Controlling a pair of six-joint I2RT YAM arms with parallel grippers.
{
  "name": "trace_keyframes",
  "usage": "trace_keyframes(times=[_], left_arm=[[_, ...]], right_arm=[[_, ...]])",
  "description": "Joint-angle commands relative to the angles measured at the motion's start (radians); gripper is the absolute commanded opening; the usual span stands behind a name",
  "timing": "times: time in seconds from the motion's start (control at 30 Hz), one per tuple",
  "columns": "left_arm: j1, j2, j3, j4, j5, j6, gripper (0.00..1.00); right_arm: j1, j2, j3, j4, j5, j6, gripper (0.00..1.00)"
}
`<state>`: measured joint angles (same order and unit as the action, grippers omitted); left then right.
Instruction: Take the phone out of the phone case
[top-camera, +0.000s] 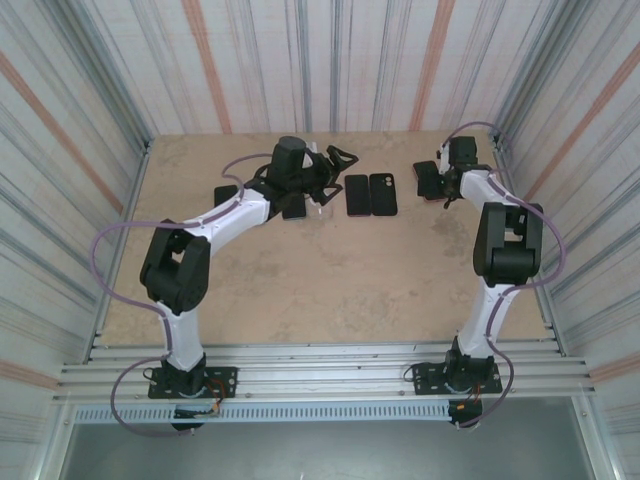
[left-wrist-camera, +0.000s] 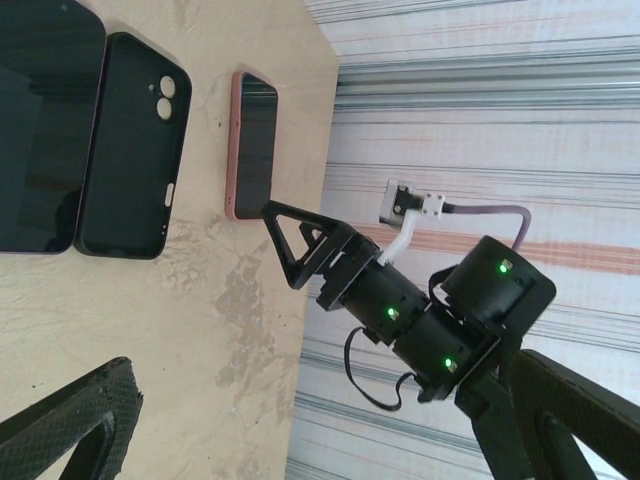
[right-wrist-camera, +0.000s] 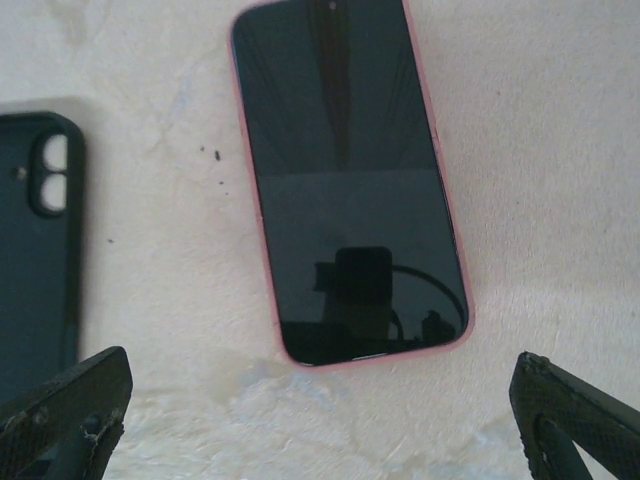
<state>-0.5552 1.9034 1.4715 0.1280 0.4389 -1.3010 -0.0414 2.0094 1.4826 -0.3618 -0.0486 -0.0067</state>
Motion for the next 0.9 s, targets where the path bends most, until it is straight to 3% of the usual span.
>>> trace_keyframes(times=[0.0,0.33,0.63,0.87], left_arm=[[0.012,-0.067,-0.037,0.033,0.030,0.015,0.99],[0.018,-0.067,-0.053,0.028,0.042,0.019,0.98],[0.024,-0.064,-0.066,0.039,0.061,0.008,0.98],[0.030,-0.054,-0.063,0.048,0.073,0.002,0.98]], right_arm=[[-0.013,0.057,0.080,-0.082,-0.030,-0.115,0.99],[-0.015,0.218,0.260,-0.149,-0.018,-0.218,0.99],[-0.013,0.348,0.469,-0.325,-0.013,-0.255,0.97],[-0.003,0.390,0.514,-0.385,0.010,-0.272,0.94]])
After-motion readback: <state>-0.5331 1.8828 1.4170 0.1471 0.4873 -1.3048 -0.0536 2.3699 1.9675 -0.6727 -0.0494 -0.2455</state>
